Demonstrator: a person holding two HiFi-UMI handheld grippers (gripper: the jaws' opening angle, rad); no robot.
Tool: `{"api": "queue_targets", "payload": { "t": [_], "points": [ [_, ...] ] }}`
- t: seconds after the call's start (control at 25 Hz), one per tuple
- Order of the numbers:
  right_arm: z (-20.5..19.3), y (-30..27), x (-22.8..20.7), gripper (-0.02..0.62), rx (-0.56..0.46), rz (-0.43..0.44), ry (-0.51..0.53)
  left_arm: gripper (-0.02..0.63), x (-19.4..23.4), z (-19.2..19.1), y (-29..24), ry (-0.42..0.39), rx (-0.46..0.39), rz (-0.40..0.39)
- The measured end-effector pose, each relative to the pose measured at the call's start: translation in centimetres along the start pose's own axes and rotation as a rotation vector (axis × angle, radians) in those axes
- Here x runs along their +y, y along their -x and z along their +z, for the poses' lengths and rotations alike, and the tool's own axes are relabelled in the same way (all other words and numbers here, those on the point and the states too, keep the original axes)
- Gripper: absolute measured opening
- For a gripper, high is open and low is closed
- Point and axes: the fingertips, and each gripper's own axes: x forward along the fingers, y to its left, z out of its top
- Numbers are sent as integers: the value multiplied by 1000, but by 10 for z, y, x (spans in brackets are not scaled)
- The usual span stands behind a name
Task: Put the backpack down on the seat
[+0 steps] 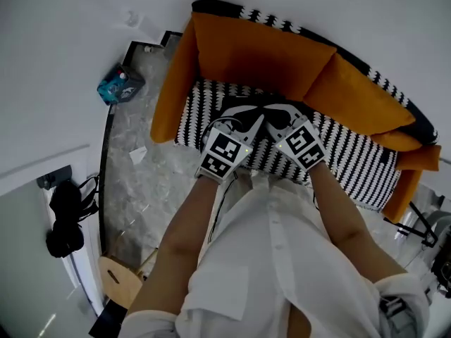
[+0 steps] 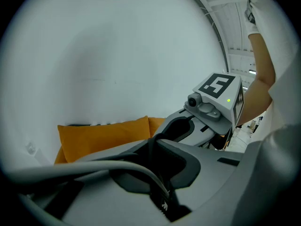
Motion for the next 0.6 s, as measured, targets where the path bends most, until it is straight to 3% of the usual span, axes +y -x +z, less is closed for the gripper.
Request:
{"api": "queue_targets", "payload": {
  "t": [0.24, 0.6],
  "points": [
    [-27, -23, -3, 52, 45, 8, -31, 54, 8, -30, -18, 37, 52, 8],
    [-40, -40, -17, 52, 67, 1, -38, 54, 22, -41, -37, 42, 74, 21]
  ]
}}
